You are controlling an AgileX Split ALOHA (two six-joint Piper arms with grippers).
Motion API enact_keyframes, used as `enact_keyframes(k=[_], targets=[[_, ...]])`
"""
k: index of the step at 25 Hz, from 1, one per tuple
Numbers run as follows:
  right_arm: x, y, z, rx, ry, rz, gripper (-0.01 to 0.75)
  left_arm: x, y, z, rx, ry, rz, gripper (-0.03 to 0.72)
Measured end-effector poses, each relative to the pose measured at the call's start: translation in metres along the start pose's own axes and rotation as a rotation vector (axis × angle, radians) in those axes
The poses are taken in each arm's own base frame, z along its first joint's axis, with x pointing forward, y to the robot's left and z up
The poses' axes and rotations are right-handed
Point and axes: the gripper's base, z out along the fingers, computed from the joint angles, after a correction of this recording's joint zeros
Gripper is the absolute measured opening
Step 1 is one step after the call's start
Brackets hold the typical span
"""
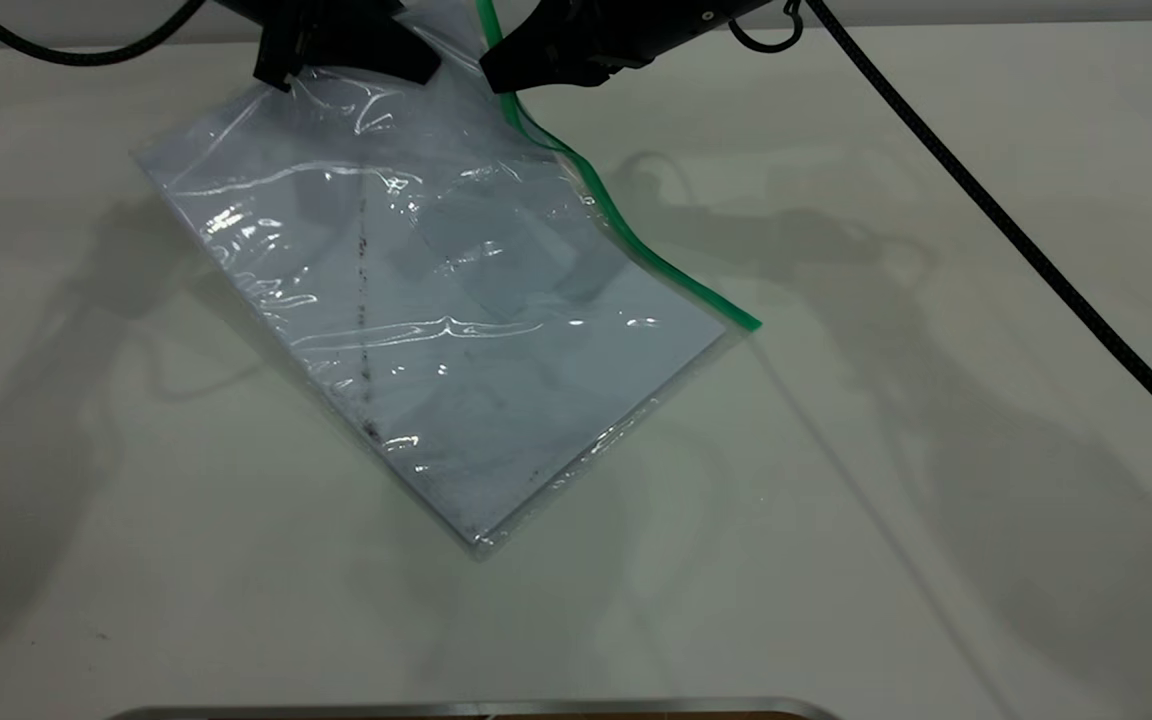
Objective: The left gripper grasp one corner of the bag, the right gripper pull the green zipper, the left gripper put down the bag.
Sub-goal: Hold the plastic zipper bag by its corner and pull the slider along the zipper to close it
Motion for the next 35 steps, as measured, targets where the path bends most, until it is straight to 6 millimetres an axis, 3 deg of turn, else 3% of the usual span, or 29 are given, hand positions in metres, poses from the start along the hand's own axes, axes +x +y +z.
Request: enact_keyframes(k=[11,25,30,35], targets=[[-0.005,0.002,0.003,0.02,-0.02,0.01,0.037,0.007,0.002,-0.016,-0.008,-0.056,-0.043,0.053],[0.014,-0.005,0.017,0.07,0.001,0.05,0.048,0.011,0.004,-0.023,-0.036,-0.094,-0.077,0.053],[0.029,-0.013,0.022,0.139,0.054,0.033,0.051,0.014,0.007,-0.033,-0.064,-0.143,-0.111,0.053],[0.062,-0.026,0.024,0.178,0.161,0.028,0.053,0.022,0.013,-0.052,-0.126,-0.184,-0.152,0.053]])
